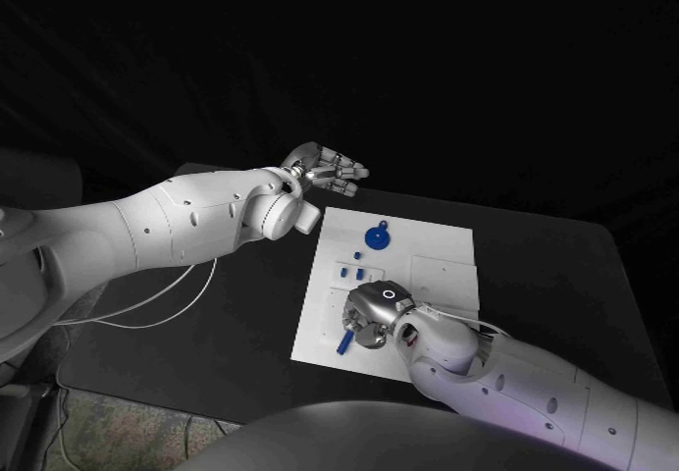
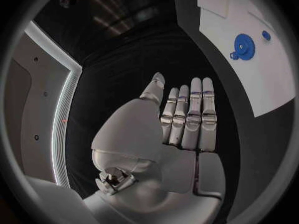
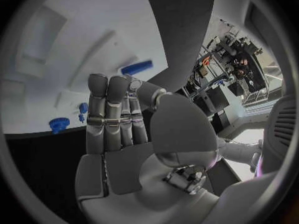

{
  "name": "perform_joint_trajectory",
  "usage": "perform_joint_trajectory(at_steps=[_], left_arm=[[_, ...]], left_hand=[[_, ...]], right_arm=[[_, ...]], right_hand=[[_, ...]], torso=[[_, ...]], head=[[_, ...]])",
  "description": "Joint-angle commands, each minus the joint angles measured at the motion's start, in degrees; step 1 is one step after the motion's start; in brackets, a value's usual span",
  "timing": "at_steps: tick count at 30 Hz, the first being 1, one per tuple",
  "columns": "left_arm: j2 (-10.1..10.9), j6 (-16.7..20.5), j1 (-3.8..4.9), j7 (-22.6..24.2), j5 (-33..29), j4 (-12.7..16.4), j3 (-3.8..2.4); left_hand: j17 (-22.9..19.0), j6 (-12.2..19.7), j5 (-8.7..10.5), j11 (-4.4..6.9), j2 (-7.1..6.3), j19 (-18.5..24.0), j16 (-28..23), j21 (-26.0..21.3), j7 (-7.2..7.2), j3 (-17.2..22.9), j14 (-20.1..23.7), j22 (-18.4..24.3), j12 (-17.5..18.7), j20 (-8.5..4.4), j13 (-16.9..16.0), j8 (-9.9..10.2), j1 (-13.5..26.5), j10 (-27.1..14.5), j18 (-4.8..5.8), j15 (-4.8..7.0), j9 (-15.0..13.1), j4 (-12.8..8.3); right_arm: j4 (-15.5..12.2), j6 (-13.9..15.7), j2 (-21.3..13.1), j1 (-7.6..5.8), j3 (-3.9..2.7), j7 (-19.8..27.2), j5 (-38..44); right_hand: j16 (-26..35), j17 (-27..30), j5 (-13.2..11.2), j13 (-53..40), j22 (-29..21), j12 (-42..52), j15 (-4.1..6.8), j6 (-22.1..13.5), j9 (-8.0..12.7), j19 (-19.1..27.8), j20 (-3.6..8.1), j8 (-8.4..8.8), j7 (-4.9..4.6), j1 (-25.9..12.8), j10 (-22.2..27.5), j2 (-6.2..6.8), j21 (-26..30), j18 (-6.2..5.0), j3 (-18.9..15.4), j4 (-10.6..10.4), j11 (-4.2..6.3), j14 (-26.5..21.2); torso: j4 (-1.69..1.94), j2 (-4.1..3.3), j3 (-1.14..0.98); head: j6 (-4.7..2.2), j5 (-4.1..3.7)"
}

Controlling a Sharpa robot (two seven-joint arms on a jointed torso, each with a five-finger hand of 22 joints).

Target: Assemble the parts on the task board

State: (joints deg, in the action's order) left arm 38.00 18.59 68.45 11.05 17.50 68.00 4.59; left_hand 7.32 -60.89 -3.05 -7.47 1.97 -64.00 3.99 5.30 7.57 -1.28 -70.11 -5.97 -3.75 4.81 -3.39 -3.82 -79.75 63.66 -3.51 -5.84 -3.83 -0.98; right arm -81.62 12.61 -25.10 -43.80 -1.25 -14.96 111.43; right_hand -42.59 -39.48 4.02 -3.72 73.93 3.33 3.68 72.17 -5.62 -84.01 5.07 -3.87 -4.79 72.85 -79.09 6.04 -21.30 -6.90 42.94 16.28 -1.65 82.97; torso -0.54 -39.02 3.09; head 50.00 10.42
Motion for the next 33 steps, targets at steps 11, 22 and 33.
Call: perform_joint_trajectory(at_steps=[11,22,33], left_arm=[[-0.1,-0.8,0.03,0.2,0.2,0.1,-0.04],[0.0,-0.7,0.03,0.2,0.2,0.1,-0.04],[0.1,-0.6,0.03,0.4,0.2,0.1,-0.04]], left_hand=[[0.1,0.3,-0.18,0.03,0.61,-0.1,-0.2,0.4,0.09,0.0,0.5,0.1,0.2,0.12,0.0,0.1,-0.1,-0.4,-0.43,0.06,-0.1,0.3],[0.1,0.4,-0.16,0.01,0.59,-0.1,-0.2,0.5,0.09,0.1,0.6,0.2,0.2,0.14,0.0,0.1,-0.2,-0.5,-0.43,0.05,-0.1,0.4],[0.1,0.4,-0.16,0.01,0.59,-0.1,-0.2,0.5,0.09,0.1,0.6,0.2,0.2,0.14,0.0,0.1,-0.2,-0.5,-0.43,0.05,-0.1,0.4]], right_arm=[[0.1,-0.5,0.2,0.2,0.29,-0.6,1.8],[0.0,1.6,0.0,0.23,0.45,-0.6,1.5],[-2.2,2.7,-1.1,0.23,0.45,-0.3,0.3]], right_hand=[[0.1,0.1,1.3,-0.1,0.3,0.4,0.34,0.0,0.2,-2.0,0.29,0.2,0.34,-0.8,-0.1,0.52,0.6,-0.2,0.4,0.0,0.25,-0.1],[0.1,0.2,1.2,0.0,0.3,0.3,0.28,-0.4,0.4,-2.0,0.24,0.23,0.2,-0.7,0.4,0.61,1.2,-0.29,0.3,0.0,0.11,-0.1],[0.1,0.2,1.1,-0.1,0.3,0.3,0.28,-0.4,0.5,-2.2,0.21,0.21,0.19,-0.7,0.4,0.61,1.2,-0.33,0.2,-0.1,0.11,0.0]], torso=[[0.01,-0.01,0.01],[0.01,0.02,0.02],[0.01,0.03,0.02]], head=[[0.0,-0.04],[0.0,-0.14],[0.0,-0.19]])
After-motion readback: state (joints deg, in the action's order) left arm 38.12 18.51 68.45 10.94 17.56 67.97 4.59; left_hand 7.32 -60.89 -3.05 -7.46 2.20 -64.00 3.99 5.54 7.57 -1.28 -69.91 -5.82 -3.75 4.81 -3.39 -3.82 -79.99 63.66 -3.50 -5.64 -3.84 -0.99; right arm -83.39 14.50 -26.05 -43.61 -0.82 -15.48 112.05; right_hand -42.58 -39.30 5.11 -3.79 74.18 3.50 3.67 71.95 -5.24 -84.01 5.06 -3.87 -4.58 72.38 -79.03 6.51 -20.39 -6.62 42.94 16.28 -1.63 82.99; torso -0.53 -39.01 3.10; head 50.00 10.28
